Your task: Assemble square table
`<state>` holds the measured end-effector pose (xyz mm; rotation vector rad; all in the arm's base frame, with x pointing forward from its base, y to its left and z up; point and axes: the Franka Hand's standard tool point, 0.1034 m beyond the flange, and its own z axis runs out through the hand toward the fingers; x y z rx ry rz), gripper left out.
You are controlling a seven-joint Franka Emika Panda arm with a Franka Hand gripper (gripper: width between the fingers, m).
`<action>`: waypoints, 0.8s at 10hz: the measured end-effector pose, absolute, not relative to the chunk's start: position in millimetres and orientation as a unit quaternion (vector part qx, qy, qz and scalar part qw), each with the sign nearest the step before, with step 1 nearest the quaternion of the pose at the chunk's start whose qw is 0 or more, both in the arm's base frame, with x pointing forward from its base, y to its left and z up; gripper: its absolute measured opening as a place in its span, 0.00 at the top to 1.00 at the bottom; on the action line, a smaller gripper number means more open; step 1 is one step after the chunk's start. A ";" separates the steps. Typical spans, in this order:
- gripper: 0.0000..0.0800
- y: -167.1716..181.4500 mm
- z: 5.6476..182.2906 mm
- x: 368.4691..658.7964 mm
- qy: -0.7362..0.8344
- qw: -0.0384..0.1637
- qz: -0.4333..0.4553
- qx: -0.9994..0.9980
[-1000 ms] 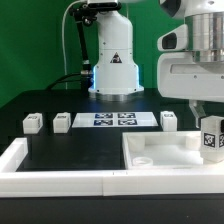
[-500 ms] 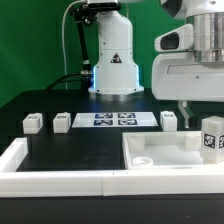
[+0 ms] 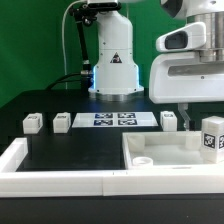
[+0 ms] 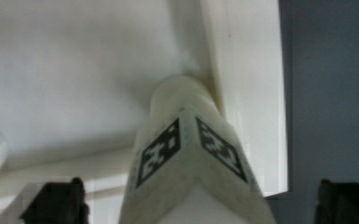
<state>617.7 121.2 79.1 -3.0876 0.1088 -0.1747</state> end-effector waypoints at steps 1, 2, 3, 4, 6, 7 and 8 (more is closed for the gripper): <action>0.19 122.0 79.8 617.3 -0.009 0.021 -0.056 -0.998; 0.19 121.5 79.5 617.2 -0.059 0.017 -0.056 -0.997; 0.19 121.7 79.3 617.0 -0.087 0.015 -0.057 -0.994; 0.19 121.9 79.0 616.8 -0.104 0.014 -0.057 -0.993; 0.19 122.5 78.6 616.5 -0.143 0.008 -0.057 -0.988; 0.19 122.5 78.5 616.5 -0.146 0.007 -0.057 -0.988; 0.31 122.0 78.3 616.5 -0.145 0.007 -0.057 -0.988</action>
Offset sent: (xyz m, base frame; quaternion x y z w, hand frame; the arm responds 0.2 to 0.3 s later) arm -0.0010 0.0057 -0.0001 -0.0011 -0.0011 -0.1388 0.9903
